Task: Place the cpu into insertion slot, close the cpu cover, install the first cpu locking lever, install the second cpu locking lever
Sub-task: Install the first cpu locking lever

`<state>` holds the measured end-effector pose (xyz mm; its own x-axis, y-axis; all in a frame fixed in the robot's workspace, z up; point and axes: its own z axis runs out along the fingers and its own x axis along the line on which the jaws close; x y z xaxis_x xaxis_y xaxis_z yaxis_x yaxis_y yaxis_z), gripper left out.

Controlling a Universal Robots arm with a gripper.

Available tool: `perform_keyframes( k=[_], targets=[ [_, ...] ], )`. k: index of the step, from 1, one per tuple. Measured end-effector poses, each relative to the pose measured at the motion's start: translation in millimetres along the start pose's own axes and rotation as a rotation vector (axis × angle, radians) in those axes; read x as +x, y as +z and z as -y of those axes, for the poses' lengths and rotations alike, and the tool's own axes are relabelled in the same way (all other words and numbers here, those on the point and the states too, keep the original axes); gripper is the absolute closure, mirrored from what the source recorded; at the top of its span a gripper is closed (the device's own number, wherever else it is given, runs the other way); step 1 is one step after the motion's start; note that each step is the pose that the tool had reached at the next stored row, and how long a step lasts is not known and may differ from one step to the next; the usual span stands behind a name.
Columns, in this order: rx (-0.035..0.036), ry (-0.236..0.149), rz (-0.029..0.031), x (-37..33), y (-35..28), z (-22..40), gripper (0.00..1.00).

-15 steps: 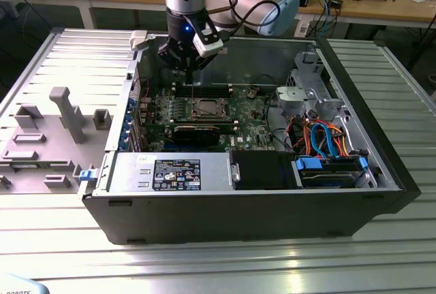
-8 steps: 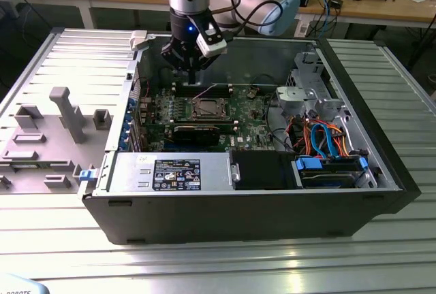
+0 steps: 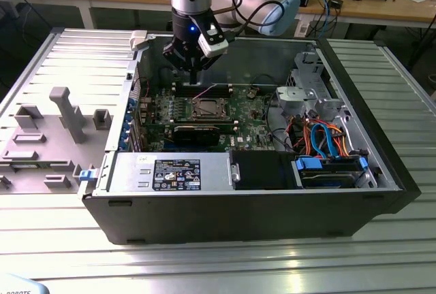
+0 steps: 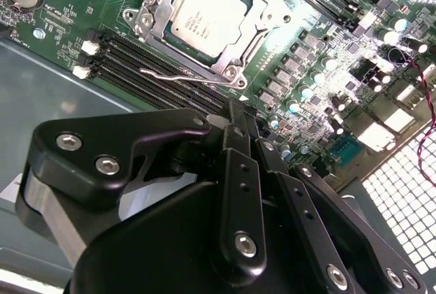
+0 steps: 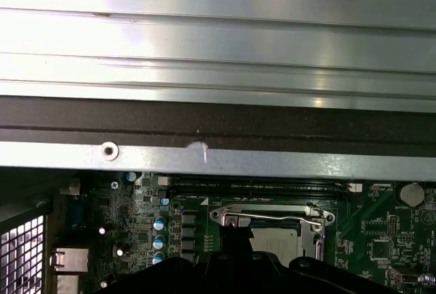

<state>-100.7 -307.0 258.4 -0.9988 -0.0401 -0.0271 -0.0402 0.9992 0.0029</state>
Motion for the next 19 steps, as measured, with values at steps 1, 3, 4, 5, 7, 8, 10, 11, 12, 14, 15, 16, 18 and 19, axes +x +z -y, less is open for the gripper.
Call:
perform_keyframes(
  k=[1,3,4,5,7,8,10,11,12,14,15,16,18,19],
  targets=[
    [0.0,0.0,0.0,0.0,0.0,0.0,0.89],
    [0.0,0.0,0.0,0.0,0.0,0.0,0.89],
    [0.0,0.0,0.0,0.0,0.0,0.0,0.89],
    [0.0,0.001,0.0,0.0,0.0,0.0,0.89],
    [0.0,0.002,0.0,0.1,0.0,0.0,0.89],
    [0.0001,0.002,0.0,0.1,0.0,0.0,0.89],
    [0.0,0.002,0.0,0.1,0.0,0.0,0.89],
    [0.0,0.002,0.0,0.1,0.0,0.0,0.89],
    [0.0,0.002,0.0,-0.1,0.1,0.0,0.89],
    [-0.0001,0.002,0.0,-1.1,0.1,0.1,0.89],
    [-0.0001,0.002,0.0001,-1.5,0.2,0.1,0.89],
    [-0.0002,0.002,0.0002,-2.2,0.6,0.1,0.89],
    [-0.0001,0.002,-0.0001,-3.4,3.8,0.2,0.89],
    [-0.0003,0.004,0.0001,-3.5,5.5,0.2,0.89]
  ],
)
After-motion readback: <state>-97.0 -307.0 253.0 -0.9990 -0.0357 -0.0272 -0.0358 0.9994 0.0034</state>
